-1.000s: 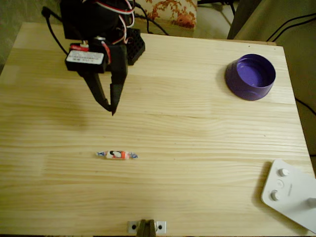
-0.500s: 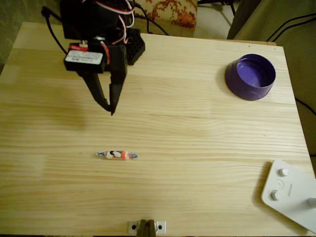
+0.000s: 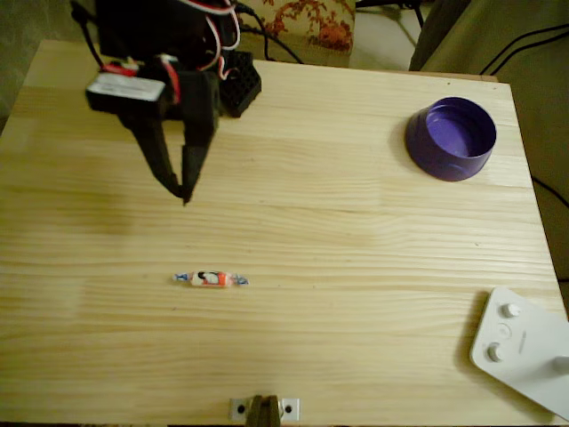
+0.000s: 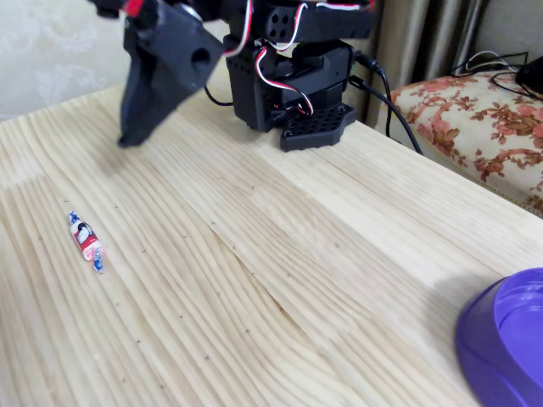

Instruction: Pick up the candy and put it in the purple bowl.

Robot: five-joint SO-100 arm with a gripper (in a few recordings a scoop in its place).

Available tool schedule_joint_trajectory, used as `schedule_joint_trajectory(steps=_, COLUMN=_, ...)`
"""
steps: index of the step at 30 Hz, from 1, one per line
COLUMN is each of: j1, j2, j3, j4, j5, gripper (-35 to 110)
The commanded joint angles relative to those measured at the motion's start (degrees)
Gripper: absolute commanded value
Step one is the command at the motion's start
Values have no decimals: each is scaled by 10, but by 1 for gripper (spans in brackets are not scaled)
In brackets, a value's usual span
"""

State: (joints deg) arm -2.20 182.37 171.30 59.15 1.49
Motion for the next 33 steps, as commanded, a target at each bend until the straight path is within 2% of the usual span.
schedule_joint_trajectory(steps=1, j1=0, j2=-79, j3=-108, j4=-28, j5=1, gripper=0)
schedule_joint_trajectory(steps=4, j1=0, j2=-163, j3=-166, j4=-46, j5=0, gripper=0)
schedule_joint_trajectory(steps=12, j1=-4, j2=-399, j3=-314, j4=-59, j5=-224, gripper=0)
schedule_joint_trajectory(steps=23, j1=-19, j2=-599, j3=-439, j4=-65, j5=-405, gripper=0)
schedule_joint_trajectory(steps=27, j1=-35, j2=-669, j3=-480, j4=-56, j5=-504, gripper=0)
schedule_joint_trajectory(steps=33, j1=-42, j2=-777, j3=-553, j4=-38, j5=-562, gripper=0)
